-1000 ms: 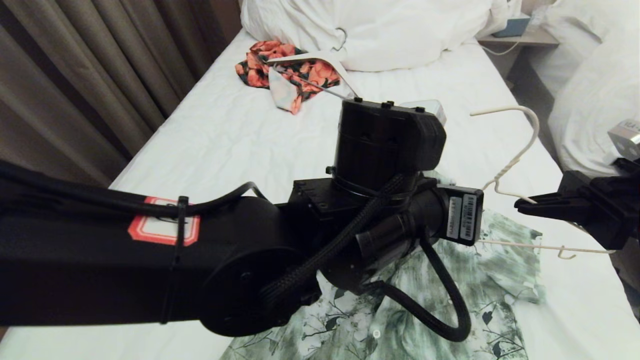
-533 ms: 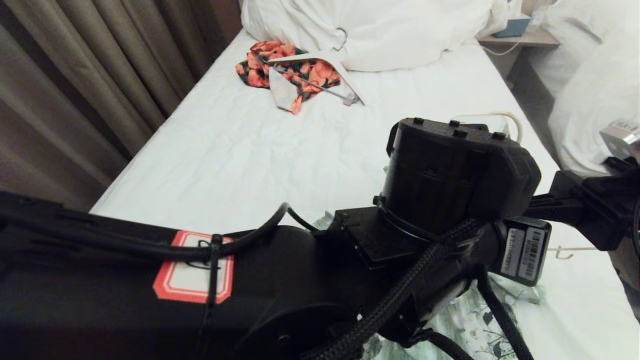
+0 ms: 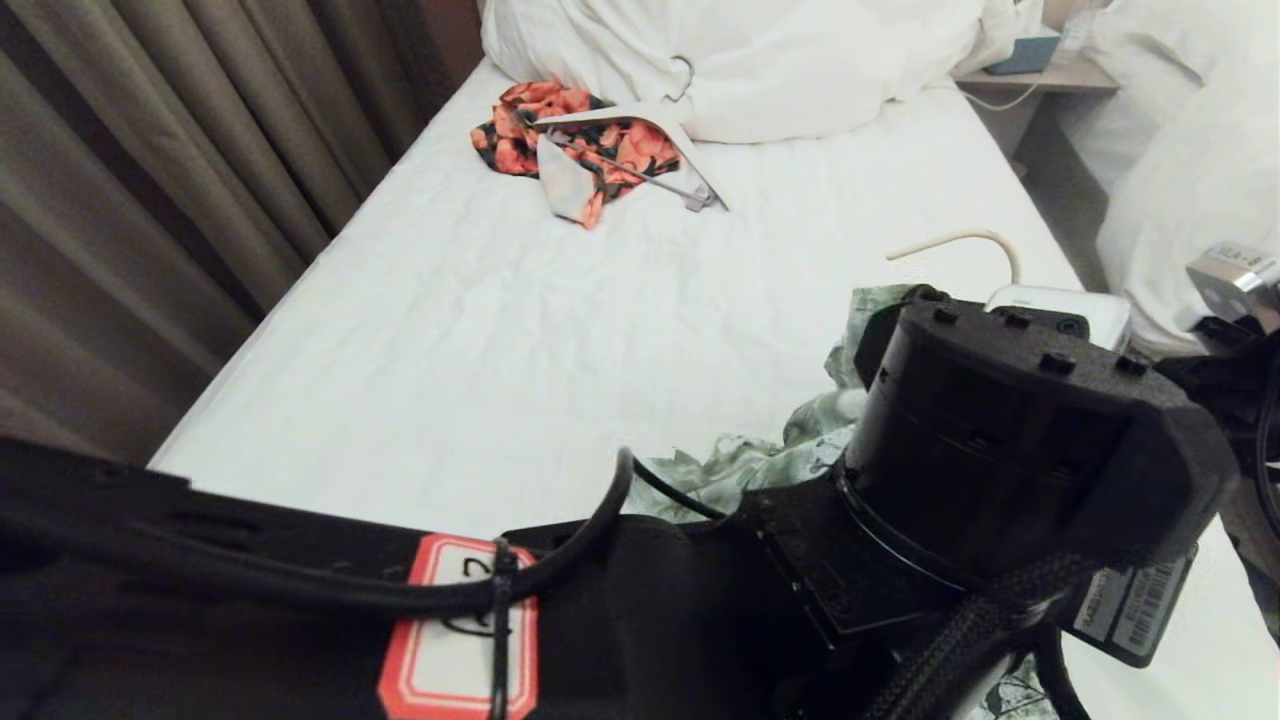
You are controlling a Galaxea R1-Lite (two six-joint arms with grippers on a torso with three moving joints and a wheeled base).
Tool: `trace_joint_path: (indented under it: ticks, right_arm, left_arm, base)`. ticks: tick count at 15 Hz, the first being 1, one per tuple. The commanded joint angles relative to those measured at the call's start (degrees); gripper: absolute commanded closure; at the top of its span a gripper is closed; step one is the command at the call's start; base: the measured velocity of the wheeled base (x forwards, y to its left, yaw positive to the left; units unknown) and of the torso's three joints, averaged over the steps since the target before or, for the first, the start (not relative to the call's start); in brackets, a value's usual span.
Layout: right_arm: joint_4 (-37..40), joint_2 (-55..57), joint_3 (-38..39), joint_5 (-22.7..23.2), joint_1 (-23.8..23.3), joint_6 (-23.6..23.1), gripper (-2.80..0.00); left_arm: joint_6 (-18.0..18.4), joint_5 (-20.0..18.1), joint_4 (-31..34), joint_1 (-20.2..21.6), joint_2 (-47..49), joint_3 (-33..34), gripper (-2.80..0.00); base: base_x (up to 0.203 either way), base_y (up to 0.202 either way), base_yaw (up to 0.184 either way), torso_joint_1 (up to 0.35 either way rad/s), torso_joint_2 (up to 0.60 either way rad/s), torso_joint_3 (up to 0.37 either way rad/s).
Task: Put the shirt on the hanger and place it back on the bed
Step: Hook one side of the shirt onto the hanger
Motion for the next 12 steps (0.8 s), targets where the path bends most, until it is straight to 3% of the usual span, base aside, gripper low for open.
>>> trace_joint_path:
  ticks: [1,4,12]
  right_arm:
    - [0.2,-0.2,0.1,0.5,0.1,-0.5,0.00]
    - [0.2,-0.3,0.2,0.5,0.2,-0.4,0.00]
    - [0.3,-1.1,0.2,0.7,-0.2,-0.4,0.00]
  left_arm:
    - [0.1,0.2,-0.1,0.1,2.4,-0.7,0.00]
    - [2.9,0.2,-0.1,0.2,3.3,-0.8,0.00]
    - [3.9,0.7,0.1,-1.0,2.5,2.3,0.00]
  base:
    - [0.000,0.000,0.000,0.000,0.00,0.000]
    - [0.000,0.000,0.000,0.000,0.00,0.000]
    - [0.000,0.000,0.000,0.000,0.00,0.000]
